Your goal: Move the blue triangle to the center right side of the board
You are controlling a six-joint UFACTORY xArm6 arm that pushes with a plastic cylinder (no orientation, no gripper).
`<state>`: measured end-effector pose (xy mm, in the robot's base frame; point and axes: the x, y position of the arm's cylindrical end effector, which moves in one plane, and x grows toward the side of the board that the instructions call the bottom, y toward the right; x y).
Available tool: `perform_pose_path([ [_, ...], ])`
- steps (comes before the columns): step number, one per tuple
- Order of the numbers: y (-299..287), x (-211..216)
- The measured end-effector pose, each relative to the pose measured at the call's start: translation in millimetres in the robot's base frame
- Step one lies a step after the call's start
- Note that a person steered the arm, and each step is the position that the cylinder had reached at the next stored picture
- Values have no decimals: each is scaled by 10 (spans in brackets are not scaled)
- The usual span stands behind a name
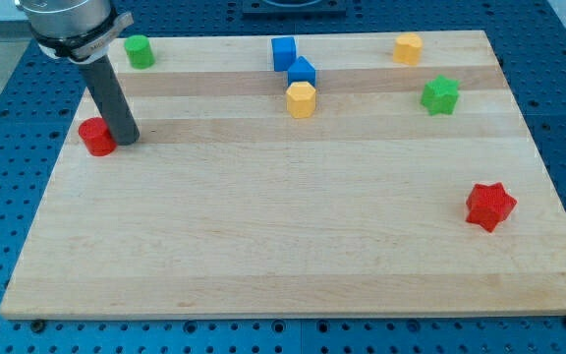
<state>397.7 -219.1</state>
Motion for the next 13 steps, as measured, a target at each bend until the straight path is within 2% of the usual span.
perform_pose_path([
  [8,311,0],
  [9,339,-105],
  [11,714,-906],
  [13,899,-929],
])
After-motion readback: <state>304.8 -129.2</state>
